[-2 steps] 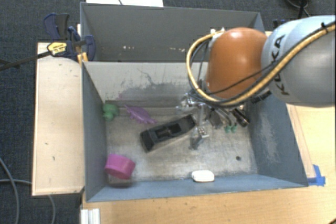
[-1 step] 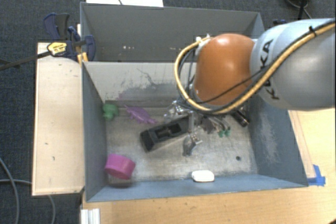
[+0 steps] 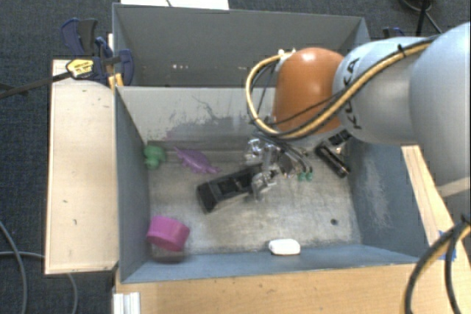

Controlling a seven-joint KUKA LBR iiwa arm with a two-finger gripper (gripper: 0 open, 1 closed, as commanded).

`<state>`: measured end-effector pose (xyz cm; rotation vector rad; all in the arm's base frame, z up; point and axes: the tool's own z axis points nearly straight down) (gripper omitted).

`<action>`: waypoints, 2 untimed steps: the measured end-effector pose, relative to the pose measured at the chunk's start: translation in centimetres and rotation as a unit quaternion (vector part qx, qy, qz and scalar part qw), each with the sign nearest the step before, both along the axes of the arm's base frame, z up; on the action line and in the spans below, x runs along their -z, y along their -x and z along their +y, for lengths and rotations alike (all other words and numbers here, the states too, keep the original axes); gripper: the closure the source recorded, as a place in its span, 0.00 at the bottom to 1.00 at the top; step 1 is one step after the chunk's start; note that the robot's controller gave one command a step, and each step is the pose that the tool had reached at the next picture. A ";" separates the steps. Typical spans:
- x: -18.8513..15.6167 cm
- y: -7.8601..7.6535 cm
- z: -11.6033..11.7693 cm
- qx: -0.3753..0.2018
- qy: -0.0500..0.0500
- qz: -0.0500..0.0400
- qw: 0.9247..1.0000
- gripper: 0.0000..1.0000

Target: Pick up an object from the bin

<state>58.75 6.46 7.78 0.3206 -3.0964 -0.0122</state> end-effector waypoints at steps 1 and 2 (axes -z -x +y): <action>0.0 0.0 0.0 0.001 0.000 0.000 1.000 1.00; -12.4 0.0 0.8 -0.029 0.002 -0.014 0.999 1.00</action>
Offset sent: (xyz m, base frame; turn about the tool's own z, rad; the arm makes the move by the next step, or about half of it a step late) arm 0.0005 0.0084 0.1264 -0.0609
